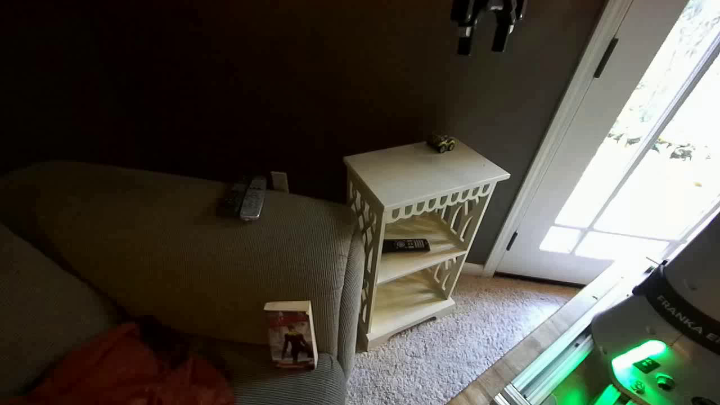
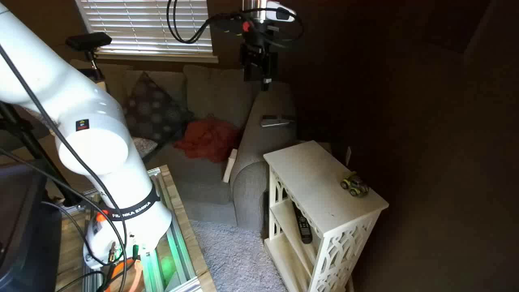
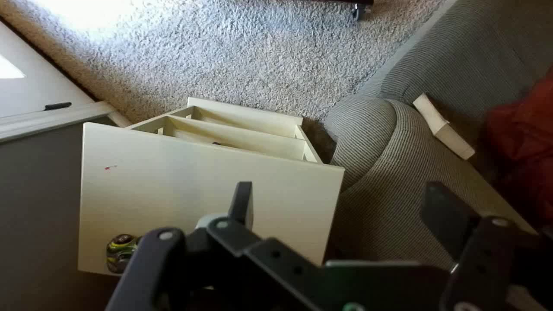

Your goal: Move the toy car to the left and put the remote on the stand

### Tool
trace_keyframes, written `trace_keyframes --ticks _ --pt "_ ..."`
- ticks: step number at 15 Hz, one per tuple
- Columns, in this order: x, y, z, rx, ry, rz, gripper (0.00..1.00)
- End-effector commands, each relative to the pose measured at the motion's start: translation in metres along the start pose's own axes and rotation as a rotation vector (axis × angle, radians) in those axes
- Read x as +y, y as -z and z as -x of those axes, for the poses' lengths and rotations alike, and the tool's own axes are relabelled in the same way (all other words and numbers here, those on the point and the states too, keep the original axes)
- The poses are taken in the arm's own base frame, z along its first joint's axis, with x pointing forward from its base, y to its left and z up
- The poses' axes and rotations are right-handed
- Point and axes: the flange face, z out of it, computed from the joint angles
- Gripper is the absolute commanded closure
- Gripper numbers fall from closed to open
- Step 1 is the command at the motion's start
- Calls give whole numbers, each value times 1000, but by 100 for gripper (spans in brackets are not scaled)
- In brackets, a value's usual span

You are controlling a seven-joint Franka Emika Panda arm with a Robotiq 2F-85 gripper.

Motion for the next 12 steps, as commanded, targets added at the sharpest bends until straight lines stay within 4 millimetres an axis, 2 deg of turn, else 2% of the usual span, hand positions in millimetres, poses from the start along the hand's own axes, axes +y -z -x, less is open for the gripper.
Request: trace_keyframes --ticks 1,6,7,10,12 --pt "0 1 0 -1 0 0 0" --pt "0 1 0 -1 0 0 0" --pt "4 -1 -9 -21 -75 -19 0" --pt "43 -14 -39 -32 -255 -44 0" --pt "79 -28 -59 -19 -359 -64 0"
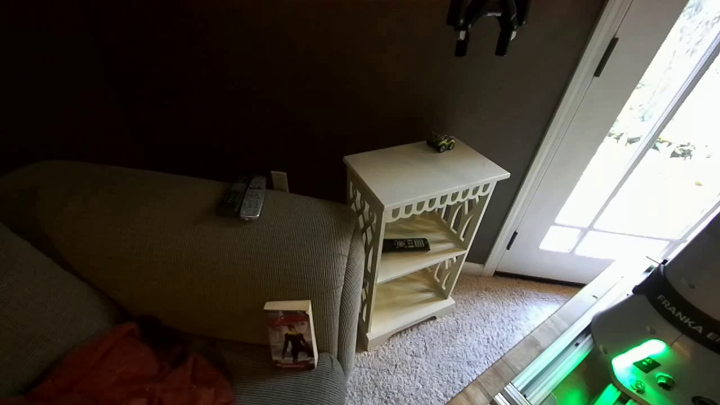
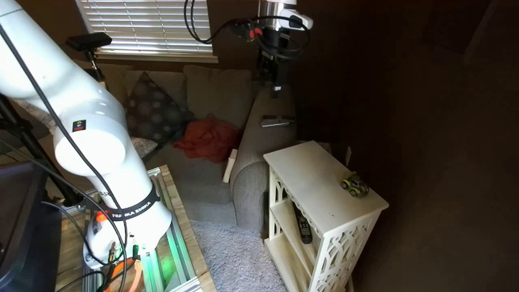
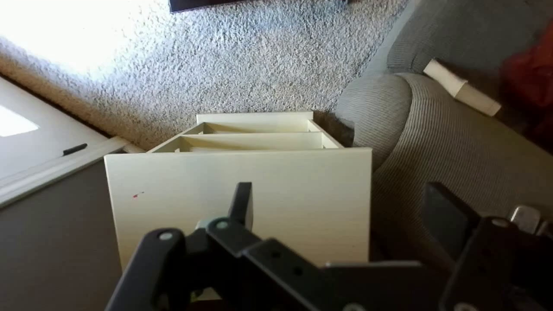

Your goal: Move the toy car to the left and put the remote on the stand

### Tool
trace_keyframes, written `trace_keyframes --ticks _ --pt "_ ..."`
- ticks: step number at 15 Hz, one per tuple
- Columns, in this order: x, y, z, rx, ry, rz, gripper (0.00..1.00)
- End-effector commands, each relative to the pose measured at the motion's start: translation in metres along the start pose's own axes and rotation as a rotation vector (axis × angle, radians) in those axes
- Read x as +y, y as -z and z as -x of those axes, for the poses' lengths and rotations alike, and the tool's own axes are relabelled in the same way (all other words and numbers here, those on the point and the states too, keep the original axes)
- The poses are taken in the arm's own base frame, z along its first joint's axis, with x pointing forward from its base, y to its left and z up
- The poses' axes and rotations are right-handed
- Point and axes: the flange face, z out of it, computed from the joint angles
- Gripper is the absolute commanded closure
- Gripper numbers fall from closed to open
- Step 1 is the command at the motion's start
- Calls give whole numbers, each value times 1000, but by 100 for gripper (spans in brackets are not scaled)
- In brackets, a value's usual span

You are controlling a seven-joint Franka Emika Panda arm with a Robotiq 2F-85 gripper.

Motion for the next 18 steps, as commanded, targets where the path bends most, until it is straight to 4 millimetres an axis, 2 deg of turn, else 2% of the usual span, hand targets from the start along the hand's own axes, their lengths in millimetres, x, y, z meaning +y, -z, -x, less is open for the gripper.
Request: trace_keyframes --ticks 1,5,7,12,15,16,18 --pt "50 -21 -58 1 -194 -47 0" --pt "104 -61 -109 12 -405 -65 0" --pt "121 -83 -133 13 -509 -63 0" --pt "131 -119 -179 41 -761 -75 0" --pt "138 -133 -192 59 -907 -89 0" --pt "135 -130 -177 45 -812 -63 0" --pt "137 -136 -180 40 -818 -58 0"
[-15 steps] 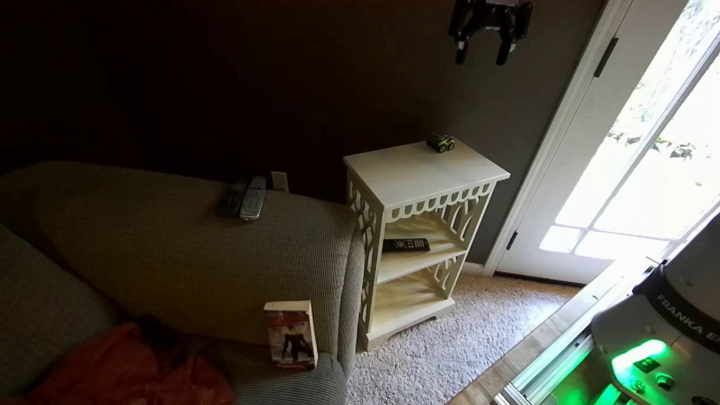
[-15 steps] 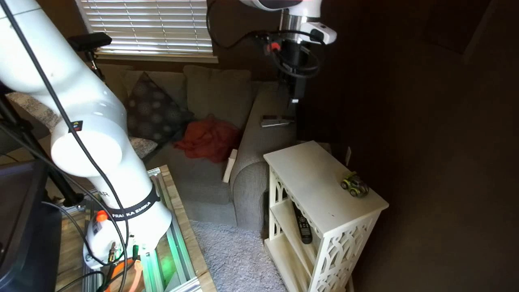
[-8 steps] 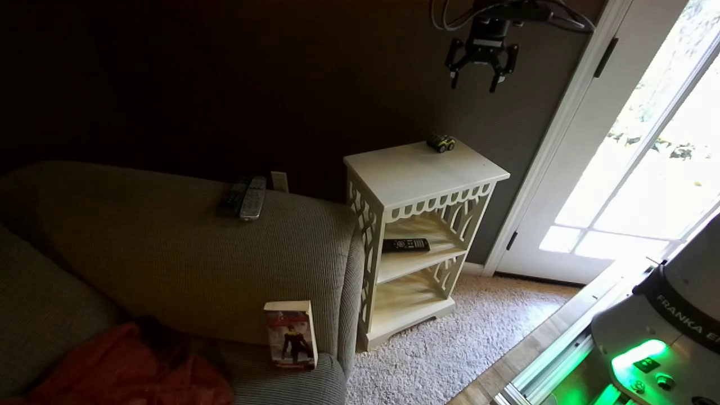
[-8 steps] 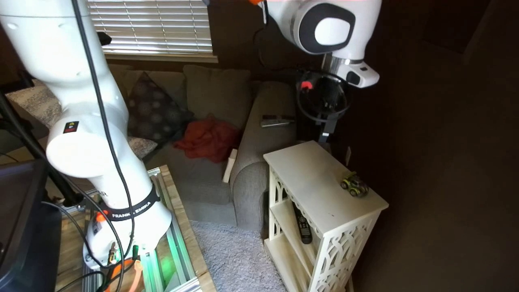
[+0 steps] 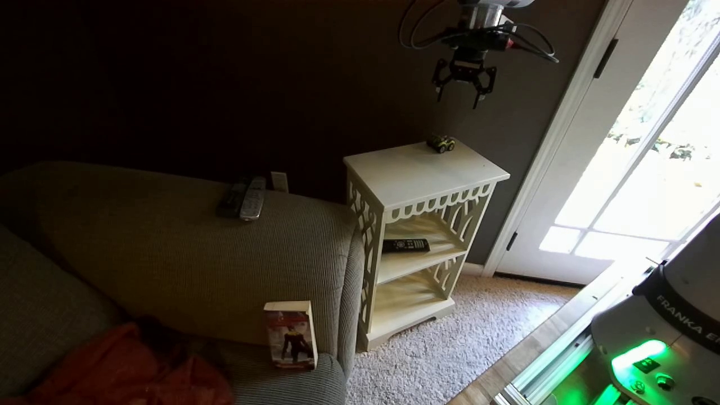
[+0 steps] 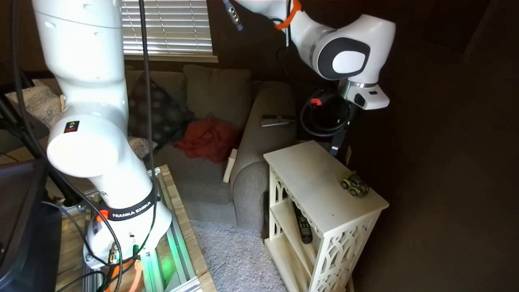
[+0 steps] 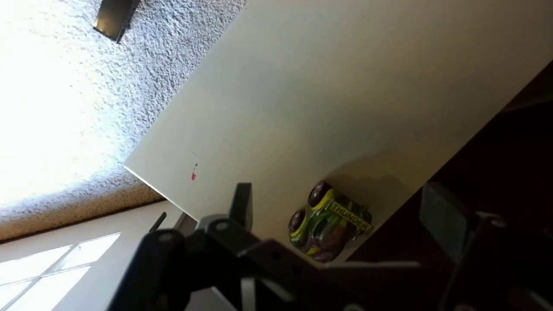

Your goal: Move the toy car to the left and put the remote on the stand

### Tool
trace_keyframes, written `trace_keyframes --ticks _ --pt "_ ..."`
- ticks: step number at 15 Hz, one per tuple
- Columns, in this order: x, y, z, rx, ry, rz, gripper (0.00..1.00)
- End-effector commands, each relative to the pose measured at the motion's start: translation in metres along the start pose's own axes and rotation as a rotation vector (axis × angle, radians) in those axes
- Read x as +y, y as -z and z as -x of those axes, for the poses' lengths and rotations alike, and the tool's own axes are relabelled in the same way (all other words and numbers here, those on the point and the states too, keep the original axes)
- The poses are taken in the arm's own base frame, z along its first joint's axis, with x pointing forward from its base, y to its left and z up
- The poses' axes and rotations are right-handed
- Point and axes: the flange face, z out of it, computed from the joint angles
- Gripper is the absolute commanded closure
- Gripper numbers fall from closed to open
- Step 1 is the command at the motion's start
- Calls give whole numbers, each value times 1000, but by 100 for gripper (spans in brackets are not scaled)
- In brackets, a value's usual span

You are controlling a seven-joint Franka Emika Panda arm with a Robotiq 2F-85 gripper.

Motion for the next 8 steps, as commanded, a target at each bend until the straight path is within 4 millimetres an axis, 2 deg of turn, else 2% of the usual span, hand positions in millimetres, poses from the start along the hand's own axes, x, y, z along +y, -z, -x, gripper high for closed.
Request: trace_keyframes --ticks 1,4,8 --pt "0 1 0 0 1 0 0" --pt "-1 2 0 1 2 -2 0" --pt "-20 -13 -25 12 -235 -66 0"
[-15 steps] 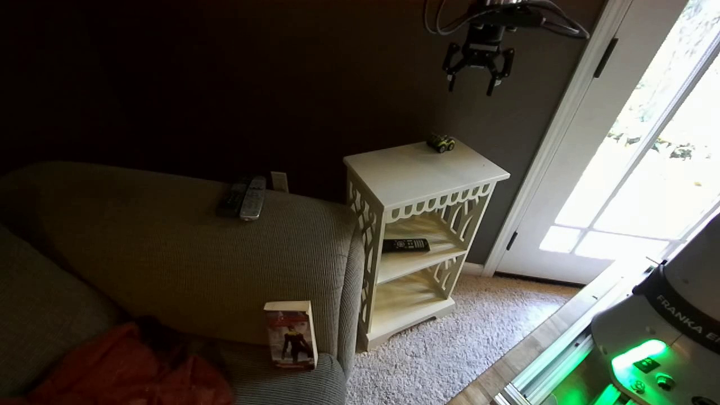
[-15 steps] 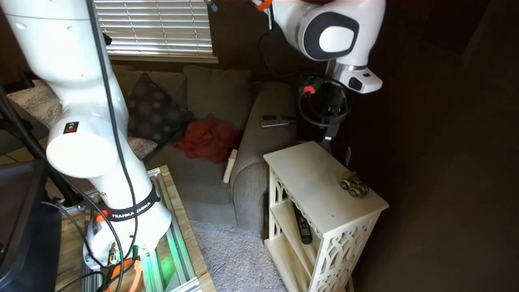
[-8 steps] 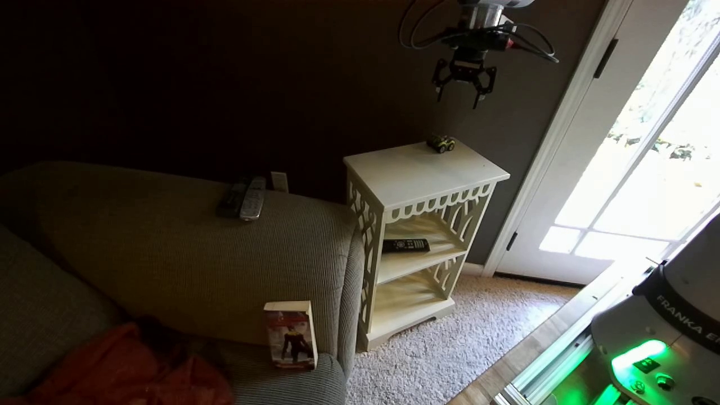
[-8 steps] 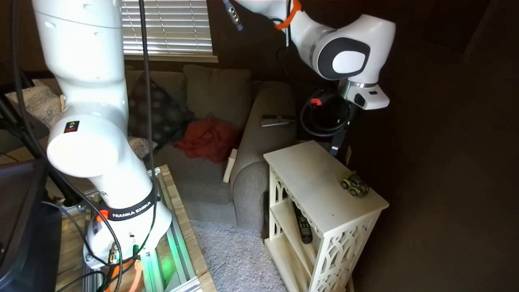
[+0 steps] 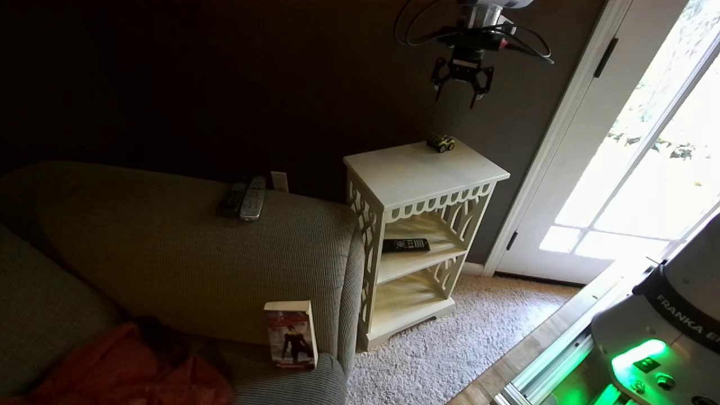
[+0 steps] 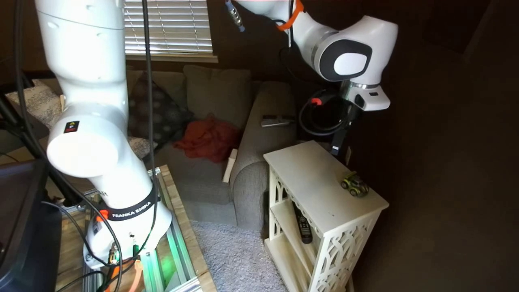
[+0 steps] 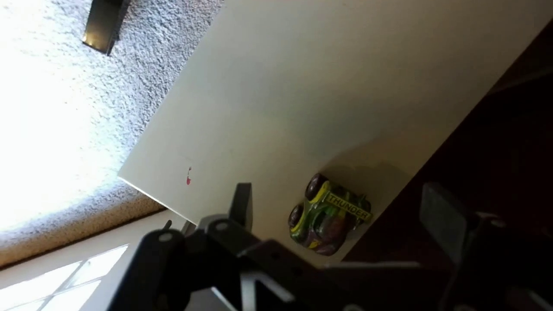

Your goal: Move the toy car to the left and put the remote on the stand

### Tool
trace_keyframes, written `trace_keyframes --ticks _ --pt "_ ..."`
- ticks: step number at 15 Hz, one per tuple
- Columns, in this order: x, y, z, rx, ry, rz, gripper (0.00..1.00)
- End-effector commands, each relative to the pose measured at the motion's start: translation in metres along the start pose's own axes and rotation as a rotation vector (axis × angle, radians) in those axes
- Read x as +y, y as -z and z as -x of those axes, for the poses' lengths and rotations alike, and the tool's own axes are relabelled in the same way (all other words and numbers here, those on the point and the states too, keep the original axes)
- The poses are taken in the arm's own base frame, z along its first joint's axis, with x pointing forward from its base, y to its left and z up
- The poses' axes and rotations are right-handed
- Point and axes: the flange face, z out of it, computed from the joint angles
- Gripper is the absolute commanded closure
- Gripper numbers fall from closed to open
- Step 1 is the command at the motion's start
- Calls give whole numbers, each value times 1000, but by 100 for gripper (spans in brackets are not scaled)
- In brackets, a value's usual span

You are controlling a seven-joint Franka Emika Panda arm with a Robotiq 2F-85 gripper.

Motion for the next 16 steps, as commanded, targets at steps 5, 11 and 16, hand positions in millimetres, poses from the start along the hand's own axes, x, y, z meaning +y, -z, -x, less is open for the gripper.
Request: trace_keyframes --ticks 5,11,16 --pt "-32 -45 -40 28 -342 -40 0" --pt "-31 -86 -71 51 -442 1 0" --pt "-33 -117 -93 76 -467 29 5"
